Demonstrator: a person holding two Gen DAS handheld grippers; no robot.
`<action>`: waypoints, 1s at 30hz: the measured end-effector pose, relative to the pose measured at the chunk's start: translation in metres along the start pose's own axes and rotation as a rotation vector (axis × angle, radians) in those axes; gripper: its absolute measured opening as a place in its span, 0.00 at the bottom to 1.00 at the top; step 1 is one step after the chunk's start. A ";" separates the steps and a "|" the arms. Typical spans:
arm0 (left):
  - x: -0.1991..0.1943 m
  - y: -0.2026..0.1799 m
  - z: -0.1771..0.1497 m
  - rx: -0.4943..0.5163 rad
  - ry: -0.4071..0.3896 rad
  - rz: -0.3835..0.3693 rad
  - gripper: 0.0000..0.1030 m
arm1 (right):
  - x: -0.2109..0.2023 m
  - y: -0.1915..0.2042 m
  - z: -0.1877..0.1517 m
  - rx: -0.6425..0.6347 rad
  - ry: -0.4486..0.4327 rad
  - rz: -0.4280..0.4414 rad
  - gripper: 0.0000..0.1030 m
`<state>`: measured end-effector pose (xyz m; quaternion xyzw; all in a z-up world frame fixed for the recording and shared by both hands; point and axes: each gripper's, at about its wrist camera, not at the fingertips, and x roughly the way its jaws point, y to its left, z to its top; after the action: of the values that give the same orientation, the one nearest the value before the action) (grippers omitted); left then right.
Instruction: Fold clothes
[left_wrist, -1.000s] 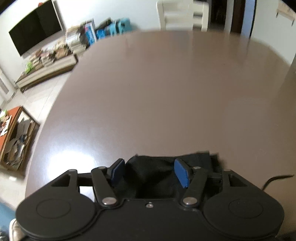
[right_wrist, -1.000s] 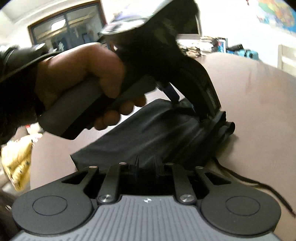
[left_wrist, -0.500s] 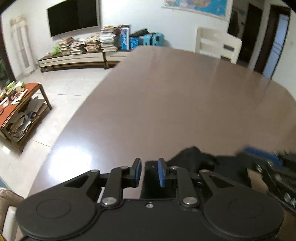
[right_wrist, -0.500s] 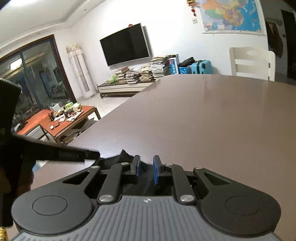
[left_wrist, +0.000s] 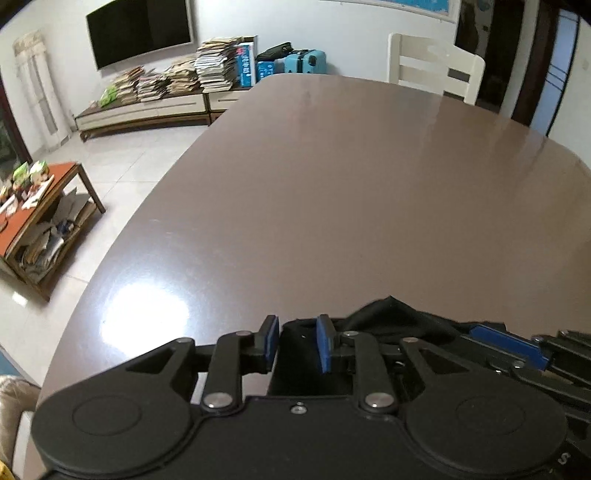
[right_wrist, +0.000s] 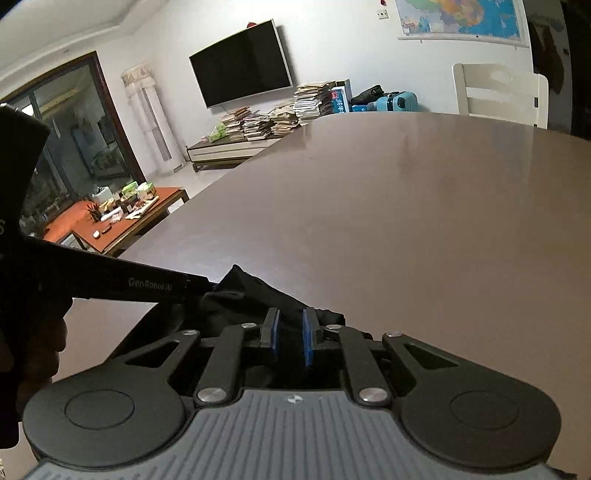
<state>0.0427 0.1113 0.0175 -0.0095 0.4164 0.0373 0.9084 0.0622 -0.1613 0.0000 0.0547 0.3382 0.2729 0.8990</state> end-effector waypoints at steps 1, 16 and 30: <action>-0.007 0.000 -0.001 0.014 -0.008 -0.013 0.27 | -0.007 0.004 -0.001 -0.022 -0.008 0.033 0.18; -0.051 0.008 -0.080 0.074 0.093 -0.152 0.29 | -0.069 0.025 -0.068 -0.232 0.154 0.291 0.13; -0.060 -0.001 -0.087 0.133 0.075 -0.136 0.45 | -0.102 0.026 -0.081 -0.214 0.153 0.253 0.18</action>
<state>-0.0621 0.1024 0.0062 0.0211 0.4499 -0.0526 0.8913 -0.0650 -0.2004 0.0040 -0.0201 0.3648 0.4217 0.8299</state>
